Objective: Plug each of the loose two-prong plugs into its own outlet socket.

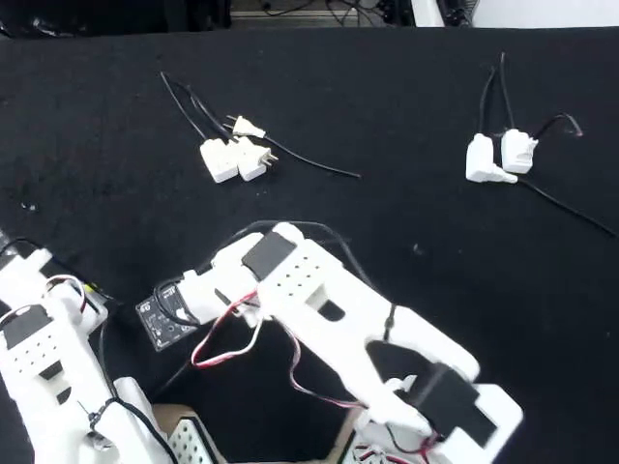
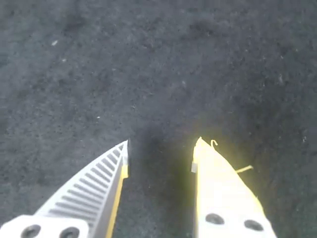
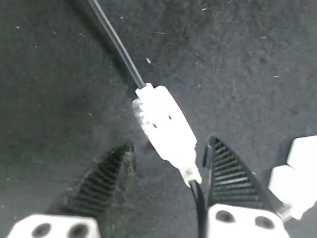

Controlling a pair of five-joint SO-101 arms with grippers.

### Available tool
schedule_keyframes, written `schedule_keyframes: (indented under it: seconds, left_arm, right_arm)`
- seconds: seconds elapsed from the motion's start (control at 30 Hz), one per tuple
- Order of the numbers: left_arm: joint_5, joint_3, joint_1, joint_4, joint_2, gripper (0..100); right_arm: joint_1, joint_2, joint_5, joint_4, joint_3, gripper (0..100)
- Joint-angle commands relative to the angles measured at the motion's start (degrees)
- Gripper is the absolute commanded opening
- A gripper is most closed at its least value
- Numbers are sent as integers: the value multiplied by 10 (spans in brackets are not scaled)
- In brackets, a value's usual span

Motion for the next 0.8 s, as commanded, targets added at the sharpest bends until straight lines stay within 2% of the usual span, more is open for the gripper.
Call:
schedule_keyframes:
  seconds: [0.0,0.23,0.4,0.77]
  left_arm:
    - [25,-36,-33,-23,-11,216]
    - [64,-42,-79,-35,-11,216]
    - [64,-42,-79,-35,-11,216]
    - [64,-42,-79,-35,-11,216]
  right_arm:
    - [7,31,10,-14,-34,221]
    - [9,80,54,-17,-51,221]
    - [10,100,87,-18,-53,221]
    - [39,185,95,-17,-108,219]
